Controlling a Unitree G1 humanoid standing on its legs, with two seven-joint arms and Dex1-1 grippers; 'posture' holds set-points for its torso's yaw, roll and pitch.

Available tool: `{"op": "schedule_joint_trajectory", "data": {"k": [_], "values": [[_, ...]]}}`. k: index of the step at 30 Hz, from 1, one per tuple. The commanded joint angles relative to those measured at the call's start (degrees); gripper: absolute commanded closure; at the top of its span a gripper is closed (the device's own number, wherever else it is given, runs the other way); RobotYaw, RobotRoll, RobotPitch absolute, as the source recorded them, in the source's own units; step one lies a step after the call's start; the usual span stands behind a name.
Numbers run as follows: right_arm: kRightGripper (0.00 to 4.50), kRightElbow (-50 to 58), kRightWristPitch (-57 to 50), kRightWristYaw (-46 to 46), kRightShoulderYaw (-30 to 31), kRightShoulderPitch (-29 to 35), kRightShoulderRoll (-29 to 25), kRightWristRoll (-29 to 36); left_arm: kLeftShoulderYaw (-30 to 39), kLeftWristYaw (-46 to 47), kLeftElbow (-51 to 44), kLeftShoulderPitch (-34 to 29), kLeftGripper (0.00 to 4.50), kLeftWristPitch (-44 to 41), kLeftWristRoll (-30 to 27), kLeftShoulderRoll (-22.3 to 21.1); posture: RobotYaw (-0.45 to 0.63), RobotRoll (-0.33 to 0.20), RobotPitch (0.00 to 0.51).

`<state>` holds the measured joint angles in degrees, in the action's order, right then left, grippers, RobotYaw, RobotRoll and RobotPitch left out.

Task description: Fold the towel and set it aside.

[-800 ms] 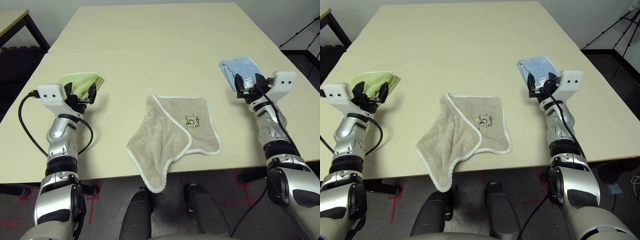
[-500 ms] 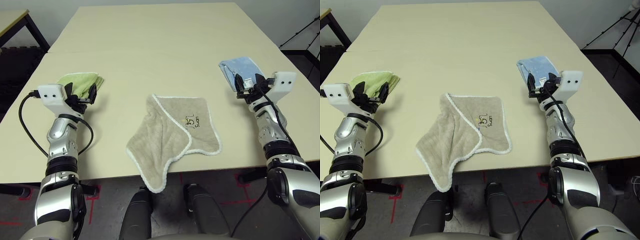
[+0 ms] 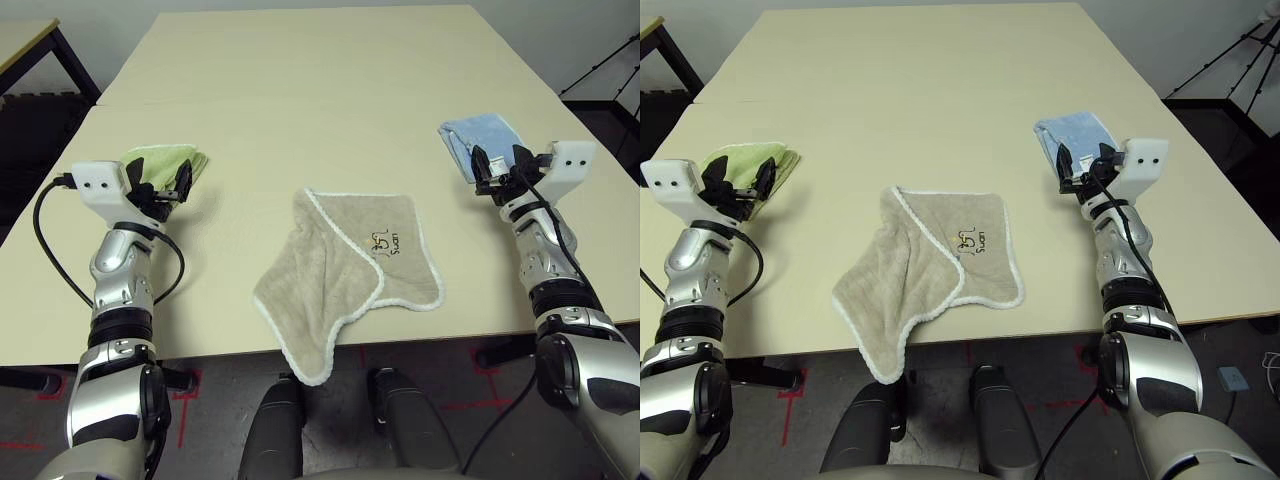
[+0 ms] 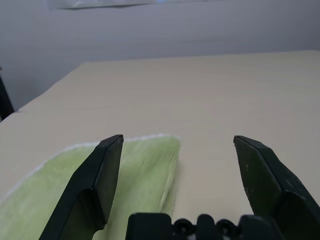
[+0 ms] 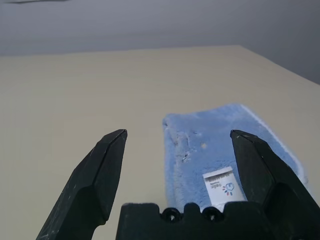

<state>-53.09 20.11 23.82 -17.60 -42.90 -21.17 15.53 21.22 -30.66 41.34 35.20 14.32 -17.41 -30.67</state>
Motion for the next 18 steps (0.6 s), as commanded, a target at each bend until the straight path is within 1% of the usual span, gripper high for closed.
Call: {"op": "schedule_joint_trajectory", "data": {"k": [1, 3, 7, 11, 14, 18], "values": [[0.0, -1.1, -0.4, 1.3, -0.1, -0.5, -0.7, 0.0, -1.5, -5.9, -1.3, 0.5, 0.02, -4.6, -1.8, -1.4, -0.03, 0.0, 0.12], [0.0, -1.2, -0.7, 2.4, 0.0, -0.8, -0.8, 0.2, -2.3, -9.6, -3.1, 0.3, 0.02, -7.5, -3.0, -1.8, -0.03, 0.0, 0.119], [0.0, -1.0, -1.7, 5.4, 0.5, -1.2, -1.0, 0.3, -4.5, -20.2, -9.5, -1.7, 0.02, -15.1, -7.1, -2.4, -0.02, 0.0, 0.122], [0.0, -1.5, -1.8, 6.5, 0.9, -2.1, -1.4, -0.4, -7.5, -30.9, -12.7, -3.5, 0.02, -18.0, -8.6, -4.2, -0.02, 0.0, 0.127], [0.0, -1.9, -2.2, 7.8, 1.4, -3.0, -1.7, -0.6, -9.9, -36.6, -12.2, -3.4, 0.02, -17.7, -7.2, -6.1, -0.01, 0.0, 0.13], [0.0, -2.6, -3.4, 10.8, 2.1, -4.3, -1.9, -0.4, -13.1, -41.2, -10.6, -3.6, 0.02, -16.5, -4.6, -8.3, -0.01, 0.0, 0.134]]}}
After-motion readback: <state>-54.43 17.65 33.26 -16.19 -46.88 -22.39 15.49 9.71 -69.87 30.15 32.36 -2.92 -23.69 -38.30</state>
